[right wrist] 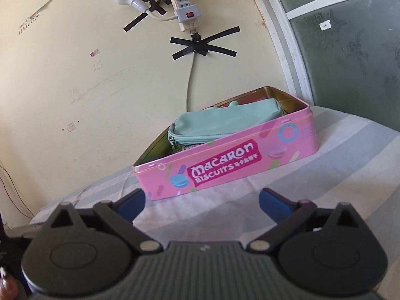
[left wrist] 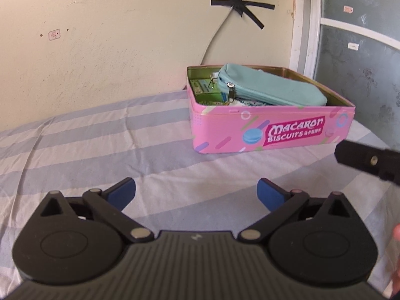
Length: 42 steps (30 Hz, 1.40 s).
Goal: Organize objects
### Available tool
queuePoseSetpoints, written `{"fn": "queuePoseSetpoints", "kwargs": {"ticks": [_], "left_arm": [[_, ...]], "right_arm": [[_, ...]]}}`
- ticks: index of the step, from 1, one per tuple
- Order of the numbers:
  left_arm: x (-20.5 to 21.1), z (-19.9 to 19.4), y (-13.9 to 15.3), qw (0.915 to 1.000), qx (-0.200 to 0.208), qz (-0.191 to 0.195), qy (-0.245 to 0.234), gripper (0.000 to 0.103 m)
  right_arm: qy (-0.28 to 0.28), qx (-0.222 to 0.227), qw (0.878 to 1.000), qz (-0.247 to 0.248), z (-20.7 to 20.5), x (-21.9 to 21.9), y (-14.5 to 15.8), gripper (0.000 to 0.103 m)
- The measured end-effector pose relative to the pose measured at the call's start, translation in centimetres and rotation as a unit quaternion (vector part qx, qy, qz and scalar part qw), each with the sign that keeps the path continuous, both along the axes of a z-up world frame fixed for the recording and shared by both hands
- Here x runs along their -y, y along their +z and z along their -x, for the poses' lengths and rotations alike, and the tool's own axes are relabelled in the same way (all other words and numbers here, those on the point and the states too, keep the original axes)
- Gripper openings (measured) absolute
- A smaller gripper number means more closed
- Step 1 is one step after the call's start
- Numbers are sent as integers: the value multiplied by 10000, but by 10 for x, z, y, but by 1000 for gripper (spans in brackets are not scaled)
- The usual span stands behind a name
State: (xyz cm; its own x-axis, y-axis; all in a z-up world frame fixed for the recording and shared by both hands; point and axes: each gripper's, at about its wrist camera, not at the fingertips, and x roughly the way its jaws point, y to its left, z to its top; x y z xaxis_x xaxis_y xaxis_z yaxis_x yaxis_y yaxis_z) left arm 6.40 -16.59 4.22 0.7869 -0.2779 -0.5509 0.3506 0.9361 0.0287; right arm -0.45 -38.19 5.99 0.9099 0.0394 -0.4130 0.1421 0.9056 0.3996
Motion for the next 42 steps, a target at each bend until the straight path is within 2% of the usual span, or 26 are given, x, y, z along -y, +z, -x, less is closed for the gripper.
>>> {"fn": "queuePoseSetpoints", "kwargs": {"ticks": [6,12,19,23,30,42], "left_arm": [[-8,3,1,10000,12,43,66,103],[-13,7,6,9996,242,0,143,103],[-15,9,10,9993,308,-3,228,103],[-15,7,11,9988,311,-157,350,103],[-17,8,14,9981,345,-207,461,103],[-9,17,22,9974,476,-330,434,103]], "right_arm": [[44,-38,9999,114,-2,-11,9,103],[55,-27,9994,346,-4,-22,14,103],[60,10,9990,447,-4,-27,15,103],[37,30,9991,411,-4,-23,15,103],[-7,28,9994,358,-3,-20,14,103],[-45,36,9996,294,-2,-15,13,103]]}}
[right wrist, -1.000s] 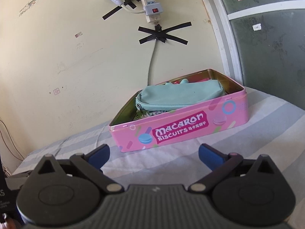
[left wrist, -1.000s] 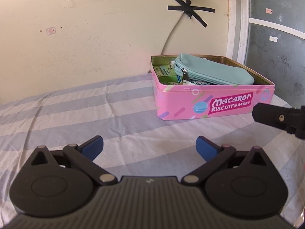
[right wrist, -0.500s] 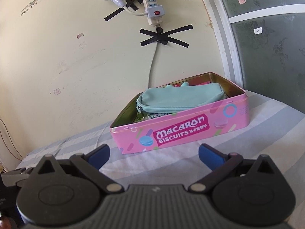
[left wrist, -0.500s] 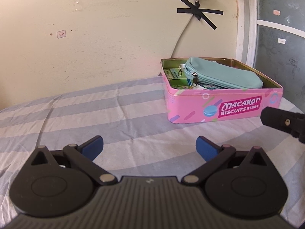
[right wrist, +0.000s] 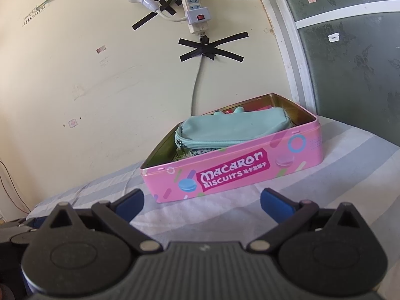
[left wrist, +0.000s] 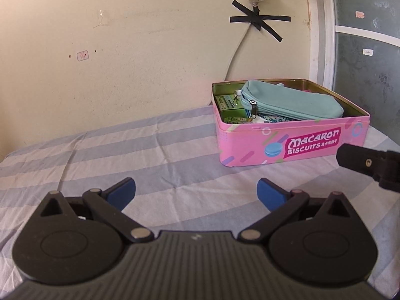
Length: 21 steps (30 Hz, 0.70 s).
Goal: Organize objects
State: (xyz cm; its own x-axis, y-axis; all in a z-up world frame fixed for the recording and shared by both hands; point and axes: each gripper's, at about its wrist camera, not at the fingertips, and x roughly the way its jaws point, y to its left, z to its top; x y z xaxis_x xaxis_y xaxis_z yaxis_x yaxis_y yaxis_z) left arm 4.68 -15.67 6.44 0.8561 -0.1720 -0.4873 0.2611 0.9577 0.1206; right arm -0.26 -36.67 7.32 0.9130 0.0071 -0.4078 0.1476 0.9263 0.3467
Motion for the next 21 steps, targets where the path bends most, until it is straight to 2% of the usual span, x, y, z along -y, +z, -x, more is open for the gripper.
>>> {"fn": "queuePoseSetpoints", "kwargs": {"ticks": [9,21], "left_arm": [[10,2,-1,9996,-134,-252,-2,103],[14,-2,-5,9989,-388,-269,22,103]], "right_arm": [[-7,12,10000,-49,1,2,0,103],[-1,-33,9999,-100,0,7,-2,103]]}}
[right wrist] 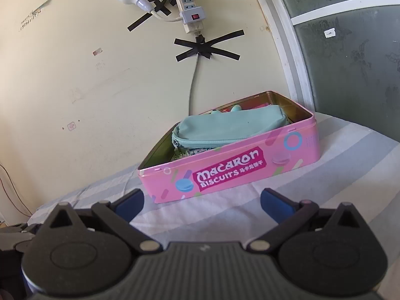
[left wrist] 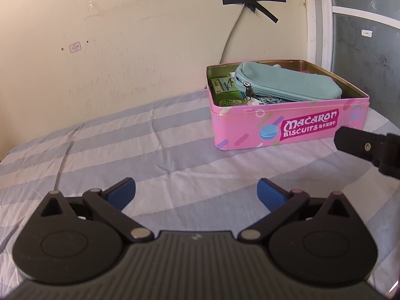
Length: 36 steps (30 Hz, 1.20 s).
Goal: Organize objects
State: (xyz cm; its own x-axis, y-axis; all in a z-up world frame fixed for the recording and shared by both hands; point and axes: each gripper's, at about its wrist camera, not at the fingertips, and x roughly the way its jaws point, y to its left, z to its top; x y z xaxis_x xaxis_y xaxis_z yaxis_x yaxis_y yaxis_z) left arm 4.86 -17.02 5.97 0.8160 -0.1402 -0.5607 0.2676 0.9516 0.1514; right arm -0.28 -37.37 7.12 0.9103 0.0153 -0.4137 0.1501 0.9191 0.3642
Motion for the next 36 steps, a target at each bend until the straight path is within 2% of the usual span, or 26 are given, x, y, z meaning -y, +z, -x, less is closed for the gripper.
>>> {"fn": "queuePoseSetpoints", "kwargs": {"ticks": [13,36], "left_arm": [[3,-3,-5,9996,-283,-22,-87,103],[11,-6,-14,9983,-552,-63,-163,103]], "right_arm": [[20,-49,10000,-26,-3,2,-3,103],[-28,-154,9998,-153,-8,9,-11,103]]}}
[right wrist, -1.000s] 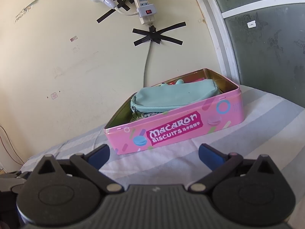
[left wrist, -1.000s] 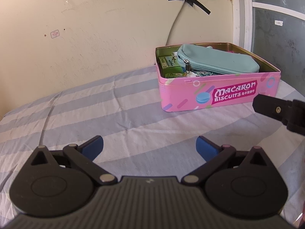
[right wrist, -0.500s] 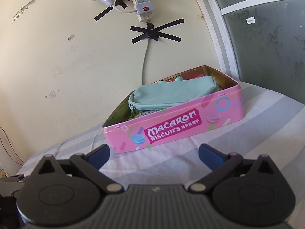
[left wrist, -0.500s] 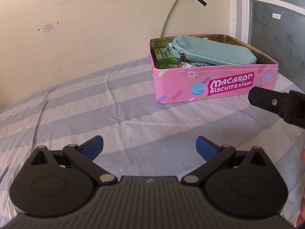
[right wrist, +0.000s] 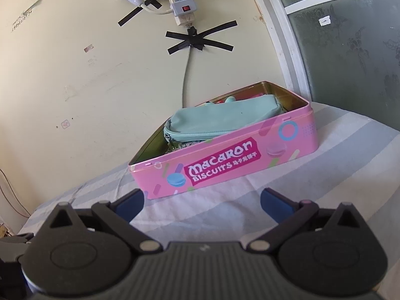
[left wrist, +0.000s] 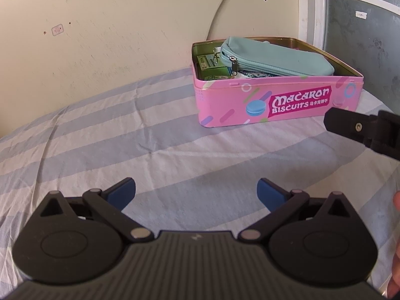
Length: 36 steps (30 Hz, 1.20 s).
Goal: Organize objects
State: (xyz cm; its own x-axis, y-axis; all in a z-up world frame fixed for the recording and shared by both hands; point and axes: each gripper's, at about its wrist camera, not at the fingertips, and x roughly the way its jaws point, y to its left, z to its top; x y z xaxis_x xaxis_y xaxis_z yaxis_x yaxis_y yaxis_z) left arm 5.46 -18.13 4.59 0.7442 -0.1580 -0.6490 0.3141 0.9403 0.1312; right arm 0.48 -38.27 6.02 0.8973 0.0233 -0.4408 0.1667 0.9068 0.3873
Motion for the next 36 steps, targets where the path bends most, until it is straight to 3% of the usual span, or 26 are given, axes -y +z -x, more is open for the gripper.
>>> {"fn": "queuePoseSetpoints", "kwargs": {"ticks": [36], "left_arm": [[-1,-3,-6,9999,-159,18,-64,103]], "right_arm": [[-40,-60,10000,-22,-2,1,-5,103]]}}
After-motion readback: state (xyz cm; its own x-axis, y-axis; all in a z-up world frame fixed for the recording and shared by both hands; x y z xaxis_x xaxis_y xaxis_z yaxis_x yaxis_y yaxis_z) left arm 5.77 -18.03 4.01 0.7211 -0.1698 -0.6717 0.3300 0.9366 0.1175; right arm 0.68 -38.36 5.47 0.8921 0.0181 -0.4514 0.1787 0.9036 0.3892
